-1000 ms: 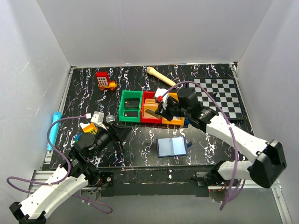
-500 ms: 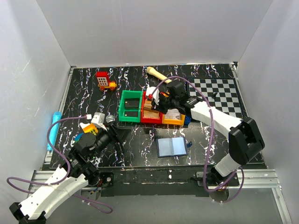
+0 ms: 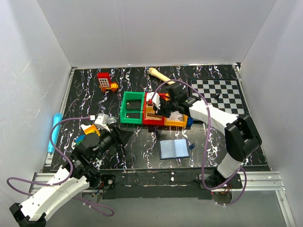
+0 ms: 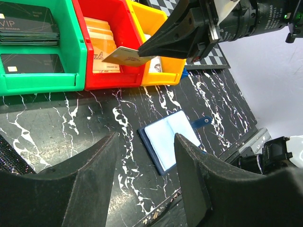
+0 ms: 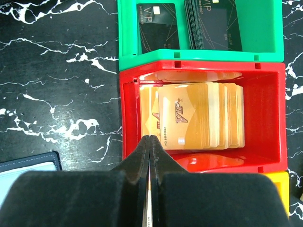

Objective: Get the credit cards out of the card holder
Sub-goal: Place the credit card in the storage box.

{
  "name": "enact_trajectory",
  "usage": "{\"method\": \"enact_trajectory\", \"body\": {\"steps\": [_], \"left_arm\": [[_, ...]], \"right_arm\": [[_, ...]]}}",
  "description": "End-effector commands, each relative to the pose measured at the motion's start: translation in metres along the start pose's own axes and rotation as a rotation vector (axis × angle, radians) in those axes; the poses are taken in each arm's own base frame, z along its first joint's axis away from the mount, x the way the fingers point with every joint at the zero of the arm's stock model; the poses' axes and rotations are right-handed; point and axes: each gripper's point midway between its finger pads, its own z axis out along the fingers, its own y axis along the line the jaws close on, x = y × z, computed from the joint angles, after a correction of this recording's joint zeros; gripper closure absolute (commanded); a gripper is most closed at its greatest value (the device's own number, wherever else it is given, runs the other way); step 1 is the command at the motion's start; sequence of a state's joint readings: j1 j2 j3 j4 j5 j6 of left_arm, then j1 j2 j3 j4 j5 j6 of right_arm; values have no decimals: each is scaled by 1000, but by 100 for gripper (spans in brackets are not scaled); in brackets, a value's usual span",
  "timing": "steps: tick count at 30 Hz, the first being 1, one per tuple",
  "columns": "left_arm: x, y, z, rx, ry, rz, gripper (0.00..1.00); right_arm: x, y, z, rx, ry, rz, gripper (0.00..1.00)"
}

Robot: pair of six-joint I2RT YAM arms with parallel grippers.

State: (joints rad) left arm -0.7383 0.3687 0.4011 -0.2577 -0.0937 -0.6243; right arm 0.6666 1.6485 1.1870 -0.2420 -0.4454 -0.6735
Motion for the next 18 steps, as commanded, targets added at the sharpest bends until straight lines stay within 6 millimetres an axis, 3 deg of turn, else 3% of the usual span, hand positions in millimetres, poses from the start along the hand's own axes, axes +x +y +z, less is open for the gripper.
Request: {"method": "enact_trajectory", "body": {"steps": [1,9,18], "left_arm": [[-5,-1,0,3,-13,7,50],[-1,0,1,-2,3,5,50],[5,1,4,-1,22,1,50]], "right_arm": [[-5,-12,5,-2,2,-36,99],[0,-21,18,-3,18,-49,99],[12,-9,26,-104,72,-53,99]]}}
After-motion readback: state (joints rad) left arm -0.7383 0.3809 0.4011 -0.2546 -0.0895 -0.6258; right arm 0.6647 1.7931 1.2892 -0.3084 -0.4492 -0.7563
